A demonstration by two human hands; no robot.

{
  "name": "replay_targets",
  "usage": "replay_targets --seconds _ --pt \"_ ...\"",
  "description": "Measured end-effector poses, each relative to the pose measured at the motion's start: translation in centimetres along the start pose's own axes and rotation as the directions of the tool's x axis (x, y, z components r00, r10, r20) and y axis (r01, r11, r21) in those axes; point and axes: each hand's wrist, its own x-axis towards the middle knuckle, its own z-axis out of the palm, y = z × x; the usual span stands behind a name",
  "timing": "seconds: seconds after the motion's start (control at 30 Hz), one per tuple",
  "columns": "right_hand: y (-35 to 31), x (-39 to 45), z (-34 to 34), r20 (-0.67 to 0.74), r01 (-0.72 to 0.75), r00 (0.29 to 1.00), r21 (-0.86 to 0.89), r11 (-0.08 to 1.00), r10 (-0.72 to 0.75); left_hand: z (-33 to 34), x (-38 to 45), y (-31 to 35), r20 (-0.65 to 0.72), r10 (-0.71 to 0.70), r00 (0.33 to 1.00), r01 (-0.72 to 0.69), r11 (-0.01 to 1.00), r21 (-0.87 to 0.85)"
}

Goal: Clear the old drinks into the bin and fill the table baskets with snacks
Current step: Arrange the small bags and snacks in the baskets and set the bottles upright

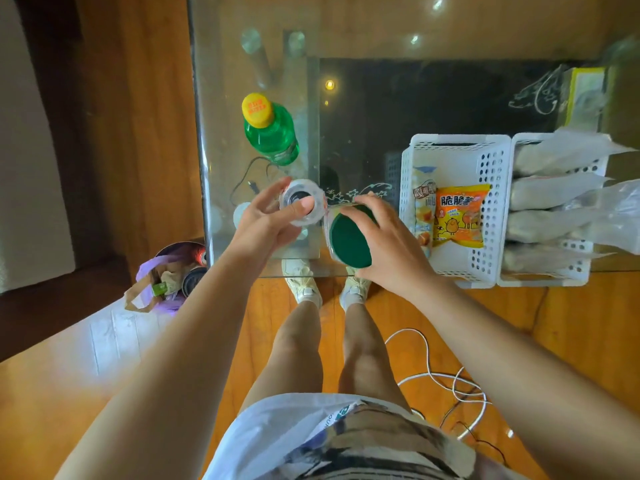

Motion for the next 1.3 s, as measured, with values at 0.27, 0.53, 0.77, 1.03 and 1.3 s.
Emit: replay_targets --seconds 0.27,0.53,0.77,1.03,1.3 --pt "-0.8 2.9 -1.7 -0.167 -0.1 0.968 0.422 0.901 0.185 3.2 2.8 2.9 0.028 0.027 0.999 -0.029 0.996 0.085" --pt "-0.4 5.5 -4.0 -0.206 -0.064 0.965 0.42 0.905 0.164 4.3 3.6 2.2 0.095 -0.068 0.993 0.054 0.989 0.139" --pt "-0.5 5.5 -4.4 -0.214 -0.068 0.963 0.404 0.912 0.167 -3.1 1.3 4.4 -0.106 0.029 0.994 -0.044 0.989 -0.14" --pt "-0.2 5.0 -4.5 -0.232 -0.118 0.943 0.438 0.891 0.238 -3.0 1.7 8.7 -0.141 0.121 0.983 -0.122 0.993 -0.002" --pt "0.5 4.3 -5.1 -0.233 -0.142 0.937 0.425 0.894 0.26 -2.9 2.1 7.6 -0.131 0.216 0.968 -0.186 0.959 0.213"
